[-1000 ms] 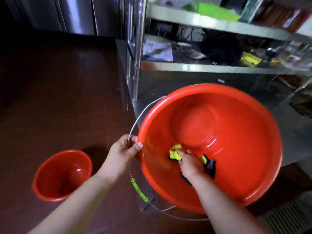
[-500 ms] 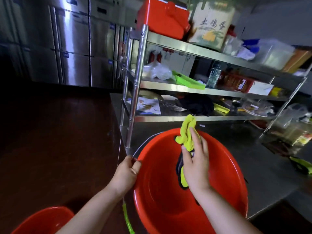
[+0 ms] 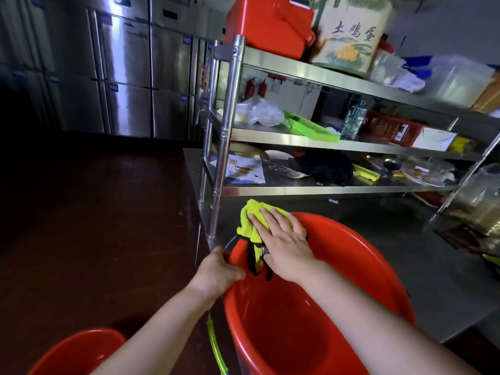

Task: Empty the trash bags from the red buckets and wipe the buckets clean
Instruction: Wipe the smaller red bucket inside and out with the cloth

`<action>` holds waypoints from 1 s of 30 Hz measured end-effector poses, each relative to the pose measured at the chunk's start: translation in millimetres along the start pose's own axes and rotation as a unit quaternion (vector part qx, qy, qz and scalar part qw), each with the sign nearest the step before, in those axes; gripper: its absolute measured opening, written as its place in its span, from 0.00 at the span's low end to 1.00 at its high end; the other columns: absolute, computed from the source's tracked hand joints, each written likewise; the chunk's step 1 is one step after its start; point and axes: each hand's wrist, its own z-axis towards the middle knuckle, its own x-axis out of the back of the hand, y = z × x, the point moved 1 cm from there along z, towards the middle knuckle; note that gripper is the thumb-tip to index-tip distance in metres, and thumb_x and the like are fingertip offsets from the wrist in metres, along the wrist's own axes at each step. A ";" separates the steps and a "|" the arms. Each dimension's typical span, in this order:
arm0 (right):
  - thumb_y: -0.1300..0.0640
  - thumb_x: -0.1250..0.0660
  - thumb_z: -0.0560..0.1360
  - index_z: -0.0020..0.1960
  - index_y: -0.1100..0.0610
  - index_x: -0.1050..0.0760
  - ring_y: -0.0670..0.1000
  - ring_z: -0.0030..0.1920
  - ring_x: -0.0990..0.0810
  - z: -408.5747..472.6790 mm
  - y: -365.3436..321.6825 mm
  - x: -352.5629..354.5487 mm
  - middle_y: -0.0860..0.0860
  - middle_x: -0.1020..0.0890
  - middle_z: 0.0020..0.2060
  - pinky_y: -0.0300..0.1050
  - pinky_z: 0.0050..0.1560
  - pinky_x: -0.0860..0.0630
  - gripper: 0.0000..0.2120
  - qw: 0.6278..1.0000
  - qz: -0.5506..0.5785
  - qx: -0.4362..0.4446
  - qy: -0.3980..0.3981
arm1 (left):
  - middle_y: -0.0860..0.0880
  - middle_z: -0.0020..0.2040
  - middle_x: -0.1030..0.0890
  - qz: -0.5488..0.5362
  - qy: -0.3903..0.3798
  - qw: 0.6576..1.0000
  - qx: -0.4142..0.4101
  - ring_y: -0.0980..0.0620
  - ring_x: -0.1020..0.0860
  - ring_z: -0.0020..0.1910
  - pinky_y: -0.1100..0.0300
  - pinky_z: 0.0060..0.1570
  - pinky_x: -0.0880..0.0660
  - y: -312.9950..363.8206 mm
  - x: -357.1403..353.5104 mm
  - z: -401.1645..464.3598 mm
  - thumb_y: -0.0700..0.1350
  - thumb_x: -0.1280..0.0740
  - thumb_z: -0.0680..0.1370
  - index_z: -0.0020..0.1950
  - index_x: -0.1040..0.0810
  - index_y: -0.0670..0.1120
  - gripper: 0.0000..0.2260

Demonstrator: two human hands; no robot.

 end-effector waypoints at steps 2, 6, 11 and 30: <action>0.52 0.34 0.72 0.74 0.41 0.68 0.52 0.76 0.59 11.4 7.6 -3.0 0.52 0.54 0.77 0.54 0.71 0.71 0.48 1.000 -0.016 0.025 -0.007 | 0.45 0.37 0.20 0.019 0.007 1.000 0.001 0.49 0.21 0.31 0.57 0.30 0.23 4.2 -7.7 4.8 0.36 0.29 0.64 0.45 0.28 0.46 0.14; 0.47 0.27 0.66 0.73 0.43 0.71 0.54 0.76 0.48 26.1 29.2 -16.8 0.53 0.53 0.77 0.53 0.75 0.61 0.58 0.996 -0.008 0.088 0.007 | 0.48 0.35 0.22 0.030 0.012 0.999 0.016 0.52 0.23 0.29 0.64 0.26 0.28 11.3 -24.1 16.5 0.37 0.28 0.64 0.52 0.27 0.45 0.18; 0.49 0.26 0.63 0.75 0.42 0.66 0.60 0.69 0.35 27.0 56.3 -44.0 0.54 0.43 0.75 0.62 0.72 0.47 0.57 0.988 0.020 0.149 0.026 | 0.47 0.37 0.20 0.026 0.049 0.997 0.054 0.51 0.21 0.33 0.63 0.31 0.25 22.0 -51.6 30.9 0.37 0.27 0.64 0.46 0.25 0.46 0.14; 0.29 0.32 0.62 0.68 0.45 0.38 0.56 0.58 0.24 58.2 161.4 -68.2 0.51 0.26 0.57 0.50 0.53 0.31 0.40 0.999 0.022 0.031 0.003 | 0.44 0.42 0.17 -0.091 0.210 0.968 0.106 0.48 0.17 0.36 0.59 0.31 0.22 18.8 -123.1 -22.2 0.38 0.27 0.67 0.48 0.25 0.49 0.14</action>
